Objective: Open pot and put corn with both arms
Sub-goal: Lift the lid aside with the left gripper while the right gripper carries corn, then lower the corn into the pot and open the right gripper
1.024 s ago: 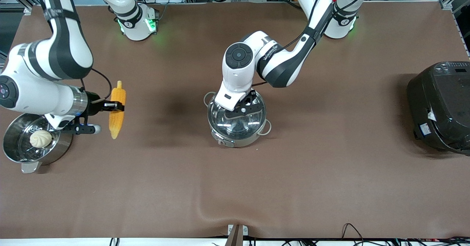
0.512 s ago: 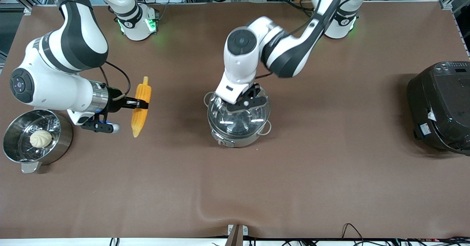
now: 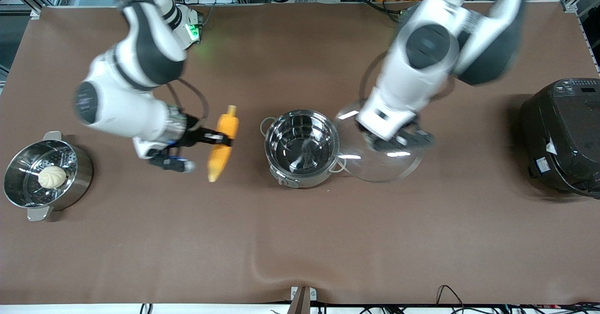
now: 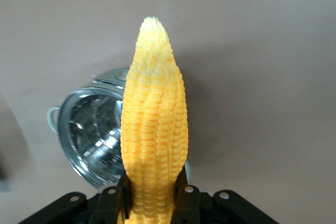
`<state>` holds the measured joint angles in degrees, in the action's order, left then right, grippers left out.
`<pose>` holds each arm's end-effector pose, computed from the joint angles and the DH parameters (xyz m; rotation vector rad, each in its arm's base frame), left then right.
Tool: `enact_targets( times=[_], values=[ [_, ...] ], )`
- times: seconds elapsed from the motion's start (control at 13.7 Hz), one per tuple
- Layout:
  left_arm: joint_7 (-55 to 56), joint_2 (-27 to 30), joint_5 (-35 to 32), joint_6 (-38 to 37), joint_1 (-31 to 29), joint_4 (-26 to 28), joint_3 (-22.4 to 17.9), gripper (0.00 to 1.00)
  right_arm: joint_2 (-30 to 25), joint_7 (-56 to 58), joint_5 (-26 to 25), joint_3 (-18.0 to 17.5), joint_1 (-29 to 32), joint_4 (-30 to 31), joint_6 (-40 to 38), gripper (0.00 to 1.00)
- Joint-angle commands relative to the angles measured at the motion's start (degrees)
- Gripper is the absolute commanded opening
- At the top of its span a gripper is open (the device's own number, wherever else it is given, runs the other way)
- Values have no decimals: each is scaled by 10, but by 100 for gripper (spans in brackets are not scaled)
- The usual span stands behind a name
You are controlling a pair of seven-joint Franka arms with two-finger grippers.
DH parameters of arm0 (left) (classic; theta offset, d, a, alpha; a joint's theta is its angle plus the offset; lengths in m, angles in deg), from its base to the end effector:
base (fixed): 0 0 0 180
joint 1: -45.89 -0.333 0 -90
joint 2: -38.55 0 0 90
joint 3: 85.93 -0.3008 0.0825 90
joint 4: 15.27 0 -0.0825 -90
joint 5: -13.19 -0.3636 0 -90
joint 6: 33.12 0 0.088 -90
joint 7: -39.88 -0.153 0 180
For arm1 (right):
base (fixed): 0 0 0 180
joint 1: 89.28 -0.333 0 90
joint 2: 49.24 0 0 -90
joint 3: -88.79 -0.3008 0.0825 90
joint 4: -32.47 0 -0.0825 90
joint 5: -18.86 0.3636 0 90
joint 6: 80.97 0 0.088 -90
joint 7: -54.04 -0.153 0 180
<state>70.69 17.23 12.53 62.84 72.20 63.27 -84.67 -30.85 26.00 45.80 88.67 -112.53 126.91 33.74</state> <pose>0.5654 -0.2912 0.4437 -3.1030 -0.0872 0.0896 0.5670 0.2953 0.3876 -2.7060 0.3733 0.2188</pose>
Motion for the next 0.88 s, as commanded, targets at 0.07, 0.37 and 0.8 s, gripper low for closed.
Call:
enact_targets(
  times=[0.07, 0.37, 0.8],
  values=[
    [-39, 13, -8, 22, -58, 65, 8, 0, 45, -70, 11, 7, -78, -17, 60, 5],
    [-113, 87, -47, 145, -103, 238, 10, 0, 87, -155, 9, 7, -145, -19, 134, 8],
    [-206, 131, -42, 394, -197, 484, 14, 0, 115, -189, 7, 8, -176, -21, 174, 31]
  ],
)
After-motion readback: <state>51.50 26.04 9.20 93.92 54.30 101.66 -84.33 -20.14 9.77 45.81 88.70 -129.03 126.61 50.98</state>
